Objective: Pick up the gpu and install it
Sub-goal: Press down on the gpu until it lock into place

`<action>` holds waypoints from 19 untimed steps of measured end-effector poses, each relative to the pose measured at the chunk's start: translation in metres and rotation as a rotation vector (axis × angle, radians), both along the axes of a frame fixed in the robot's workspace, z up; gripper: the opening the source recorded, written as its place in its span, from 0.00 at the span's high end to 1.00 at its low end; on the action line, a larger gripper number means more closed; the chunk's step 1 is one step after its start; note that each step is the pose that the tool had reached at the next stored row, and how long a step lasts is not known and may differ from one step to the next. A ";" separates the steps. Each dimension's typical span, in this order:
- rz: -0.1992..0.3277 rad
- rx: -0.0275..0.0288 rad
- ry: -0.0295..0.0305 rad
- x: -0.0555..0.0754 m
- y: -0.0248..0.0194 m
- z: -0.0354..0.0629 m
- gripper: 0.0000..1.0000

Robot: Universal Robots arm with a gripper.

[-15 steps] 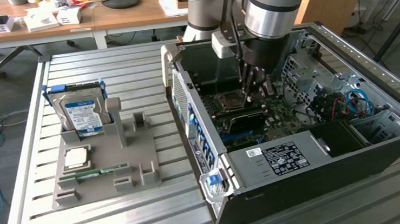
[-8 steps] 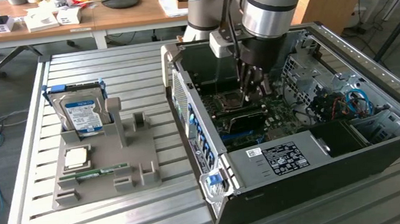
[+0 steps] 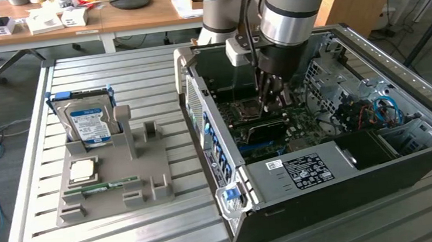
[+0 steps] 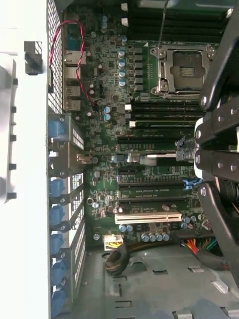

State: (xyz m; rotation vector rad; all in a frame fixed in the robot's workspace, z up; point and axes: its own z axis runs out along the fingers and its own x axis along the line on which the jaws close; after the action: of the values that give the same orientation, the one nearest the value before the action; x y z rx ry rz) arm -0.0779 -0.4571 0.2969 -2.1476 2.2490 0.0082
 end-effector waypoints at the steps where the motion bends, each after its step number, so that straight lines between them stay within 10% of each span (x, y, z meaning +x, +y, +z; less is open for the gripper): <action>1: 0.000 -0.0001 0.0001 0.000 0.0000 0.0000 0.89; 19: 0.000 0.0004 -0.0002 -0.008 0.0005 -0.0026 0.89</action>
State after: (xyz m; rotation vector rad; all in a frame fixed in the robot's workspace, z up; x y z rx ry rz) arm -0.0859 -0.4566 0.2943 -2.1473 2.2487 0.0085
